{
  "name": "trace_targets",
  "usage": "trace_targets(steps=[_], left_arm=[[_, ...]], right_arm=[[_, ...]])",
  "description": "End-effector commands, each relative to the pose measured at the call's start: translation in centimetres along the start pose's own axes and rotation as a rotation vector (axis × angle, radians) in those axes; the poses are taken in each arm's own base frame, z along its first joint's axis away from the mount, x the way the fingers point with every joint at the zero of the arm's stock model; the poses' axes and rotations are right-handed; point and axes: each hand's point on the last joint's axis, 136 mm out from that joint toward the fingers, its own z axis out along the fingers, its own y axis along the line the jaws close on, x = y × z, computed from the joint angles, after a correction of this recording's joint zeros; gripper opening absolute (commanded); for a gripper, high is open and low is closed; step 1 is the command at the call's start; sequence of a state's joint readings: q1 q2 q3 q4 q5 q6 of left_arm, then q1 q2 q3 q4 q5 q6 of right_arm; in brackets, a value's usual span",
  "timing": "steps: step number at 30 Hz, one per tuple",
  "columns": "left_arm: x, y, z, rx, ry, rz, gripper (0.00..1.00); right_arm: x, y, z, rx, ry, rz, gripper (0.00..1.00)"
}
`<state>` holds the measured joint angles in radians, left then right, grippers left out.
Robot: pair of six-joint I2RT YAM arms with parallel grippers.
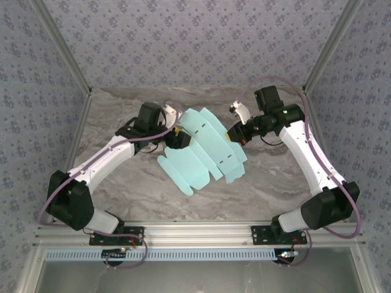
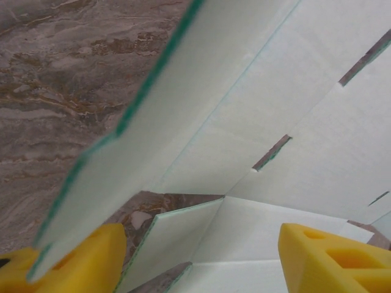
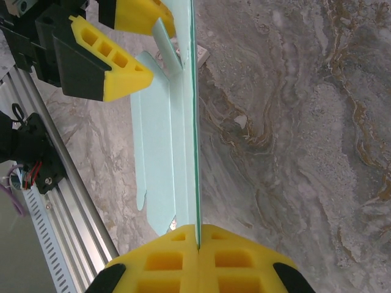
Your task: Fold the paper box
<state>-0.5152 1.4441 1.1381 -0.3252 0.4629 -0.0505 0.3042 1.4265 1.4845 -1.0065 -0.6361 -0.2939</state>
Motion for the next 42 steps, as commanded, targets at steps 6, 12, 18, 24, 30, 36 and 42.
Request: trace_targets(steps=[6, 12, 18, 24, 30, 36, 42], left_arm=[[-0.7, -2.6, -1.3, 0.123, -0.069, 0.015, 0.55], [-0.3, -3.2, -0.5, 0.169, -0.056, 0.014, 0.54], [0.3, -3.7, 0.9, 0.193, -0.033, 0.019, 0.56], [0.7, -3.6, 2.1, 0.194, -0.016, 0.016, 0.56], [0.9, -3.7, 3.3, 0.209, 0.011, 0.010, 0.57], [1.1, -4.4, 4.0, 0.256, 0.011, 0.014, 0.58], [1.7, -5.2, 4.3, 0.304, 0.038, 0.010, 0.60]], right_arm=[[-1.0, -0.5, -0.5, -0.001, -0.027, 0.073, 0.00], [-1.9, -0.2, -0.2, -0.036, -0.058, 0.089, 0.00], [-2.5, 0.2, 0.2, -0.076, -0.082, 0.106, 0.00], [-2.6, 0.6, 0.6, -0.107, -0.088, 0.107, 0.00], [-2.1, 0.6, 1.2, -0.115, -0.081, 0.117, 0.00], [-2.3, 0.3, 1.6, -0.110, -0.094, 0.129, 0.00], [-2.3, -0.1, 1.9, -0.098, -0.095, 0.137, 0.00]])
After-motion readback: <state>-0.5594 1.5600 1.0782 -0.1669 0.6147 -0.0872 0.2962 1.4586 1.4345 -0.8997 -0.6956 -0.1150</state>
